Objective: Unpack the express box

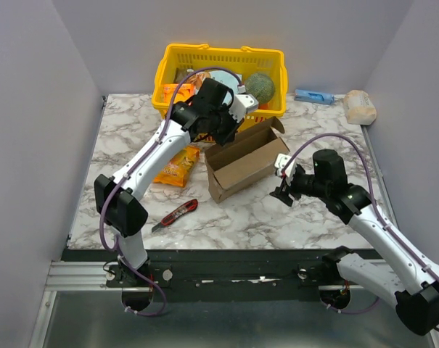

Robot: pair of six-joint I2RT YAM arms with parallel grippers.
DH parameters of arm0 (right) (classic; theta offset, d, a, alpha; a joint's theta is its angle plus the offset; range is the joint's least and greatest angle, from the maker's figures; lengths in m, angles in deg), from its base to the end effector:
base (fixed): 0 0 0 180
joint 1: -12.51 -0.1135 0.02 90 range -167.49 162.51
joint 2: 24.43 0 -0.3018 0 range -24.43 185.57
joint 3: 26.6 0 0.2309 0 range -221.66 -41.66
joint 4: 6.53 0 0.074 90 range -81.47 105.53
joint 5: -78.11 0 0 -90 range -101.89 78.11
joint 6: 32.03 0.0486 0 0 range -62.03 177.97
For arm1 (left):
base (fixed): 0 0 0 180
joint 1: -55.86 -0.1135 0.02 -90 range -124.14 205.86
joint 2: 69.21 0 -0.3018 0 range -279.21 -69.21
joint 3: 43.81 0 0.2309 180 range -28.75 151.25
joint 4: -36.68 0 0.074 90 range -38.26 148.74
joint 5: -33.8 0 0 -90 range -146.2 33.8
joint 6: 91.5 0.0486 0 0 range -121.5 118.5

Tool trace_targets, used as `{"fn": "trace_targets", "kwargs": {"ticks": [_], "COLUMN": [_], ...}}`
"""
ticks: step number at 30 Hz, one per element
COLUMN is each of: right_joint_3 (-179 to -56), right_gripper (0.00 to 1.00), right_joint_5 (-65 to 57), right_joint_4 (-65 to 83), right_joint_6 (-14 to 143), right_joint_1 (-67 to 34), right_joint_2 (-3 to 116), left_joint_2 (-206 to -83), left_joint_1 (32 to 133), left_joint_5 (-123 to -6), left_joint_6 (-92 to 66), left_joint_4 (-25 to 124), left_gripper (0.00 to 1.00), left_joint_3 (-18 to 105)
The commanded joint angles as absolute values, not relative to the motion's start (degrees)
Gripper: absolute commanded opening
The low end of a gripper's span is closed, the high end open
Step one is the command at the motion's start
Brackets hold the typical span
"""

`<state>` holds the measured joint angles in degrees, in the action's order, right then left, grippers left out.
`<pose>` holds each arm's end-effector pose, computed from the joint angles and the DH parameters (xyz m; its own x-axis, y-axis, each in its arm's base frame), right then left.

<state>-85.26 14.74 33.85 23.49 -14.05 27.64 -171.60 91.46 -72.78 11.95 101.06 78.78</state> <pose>0.1347 0.0917 0.3127 0.0048 -0.5634 -0.8262 -0.8858 0.3810 -0.2650 0.3074 -0.2371 0.4040 -0.3826 0.5481 -0.7437 0.8363 0.5477 -0.0266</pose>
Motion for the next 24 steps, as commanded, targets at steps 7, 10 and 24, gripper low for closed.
{"fn": "trace_targets", "kwargs": {"ticks": [7,10,24], "right_joint_3": [-100.46,-100.11,-89.74], "right_gripper": [0.73,0.72,0.79], "right_joint_5": [20.37,19.49,19.92], "right_joint_4": [24.80,24.53,29.89], "right_joint_6": [25.10,23.16,8.25], "right_joint_1": [-15.96,-17.19,-18.69], "right_joint_2": [35.59,37.70,37.88], "left_joint_2": [-167.75,-166.42,-168.00], "left_joint_1": [90.58,90.67,90.67], "left_joint_5": [-84.66,-86.69,-93.99], "left_joint_6": [9.93,8.61,10.88], "left_joint_4": [108.00,107.03,106.41], "left_gripper": [0.00,0.00,0.00], "left_joint_3": [85.68,85.95,87.97]}}
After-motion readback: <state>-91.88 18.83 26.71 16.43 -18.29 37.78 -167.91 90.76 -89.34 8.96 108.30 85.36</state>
